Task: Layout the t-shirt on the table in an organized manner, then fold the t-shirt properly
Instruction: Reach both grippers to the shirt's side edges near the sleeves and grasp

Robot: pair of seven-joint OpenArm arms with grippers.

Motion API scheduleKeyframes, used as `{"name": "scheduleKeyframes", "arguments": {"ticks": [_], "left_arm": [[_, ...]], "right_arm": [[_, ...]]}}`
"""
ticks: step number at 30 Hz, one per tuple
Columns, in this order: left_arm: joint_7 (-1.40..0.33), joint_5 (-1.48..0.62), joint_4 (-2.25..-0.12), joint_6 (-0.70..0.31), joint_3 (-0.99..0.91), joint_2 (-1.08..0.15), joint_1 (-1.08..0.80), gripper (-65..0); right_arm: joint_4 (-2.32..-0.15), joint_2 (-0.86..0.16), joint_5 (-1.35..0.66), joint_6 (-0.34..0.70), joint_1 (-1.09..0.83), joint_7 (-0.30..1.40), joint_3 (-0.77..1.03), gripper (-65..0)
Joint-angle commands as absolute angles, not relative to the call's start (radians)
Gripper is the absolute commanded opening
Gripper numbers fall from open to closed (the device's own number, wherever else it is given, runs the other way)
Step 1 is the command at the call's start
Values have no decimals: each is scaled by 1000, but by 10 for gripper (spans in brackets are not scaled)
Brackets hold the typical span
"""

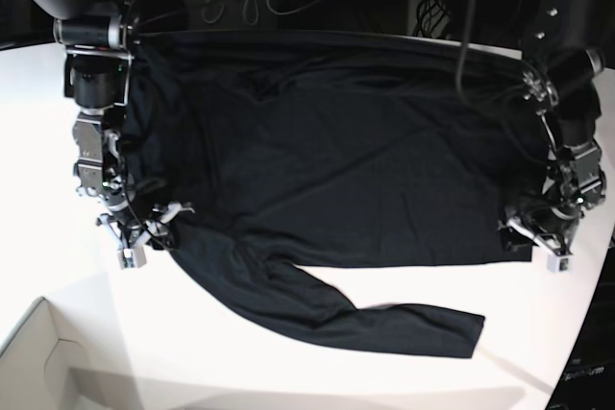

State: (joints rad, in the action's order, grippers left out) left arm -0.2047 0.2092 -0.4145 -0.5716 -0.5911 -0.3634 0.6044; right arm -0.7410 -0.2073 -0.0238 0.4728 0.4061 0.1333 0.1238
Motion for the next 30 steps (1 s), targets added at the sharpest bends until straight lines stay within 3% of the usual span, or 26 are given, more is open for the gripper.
{"name": "scheduleKeyframes", "arguments": {"ticks": [1, 5, 19, 27, 30], "left_arm": [[-162, 200, -424, -524, -593, -384, 644, -288], [-150, 202, -424, -417, -588, -386, 644, -288], [-142, 203, -329, -410, -587, -384, 639, -288], [30, 203, -193, -410, -587, -384, 636, -295], [30, 203, -193, -414, -587, -383, 633, -365]], "right_arm": [[-737, -213, 1, 475, 407, 202, 122, -517], [-737, -217, 1, 475, 407, 205, 122, -517], [-737, -213, 1, 475, 387, 200, 122, -517], [-737, -213, 1, 475, 380, 205, 122, -523], [-737, -213, 1, 475, 374, 202, 122, -548]]}}
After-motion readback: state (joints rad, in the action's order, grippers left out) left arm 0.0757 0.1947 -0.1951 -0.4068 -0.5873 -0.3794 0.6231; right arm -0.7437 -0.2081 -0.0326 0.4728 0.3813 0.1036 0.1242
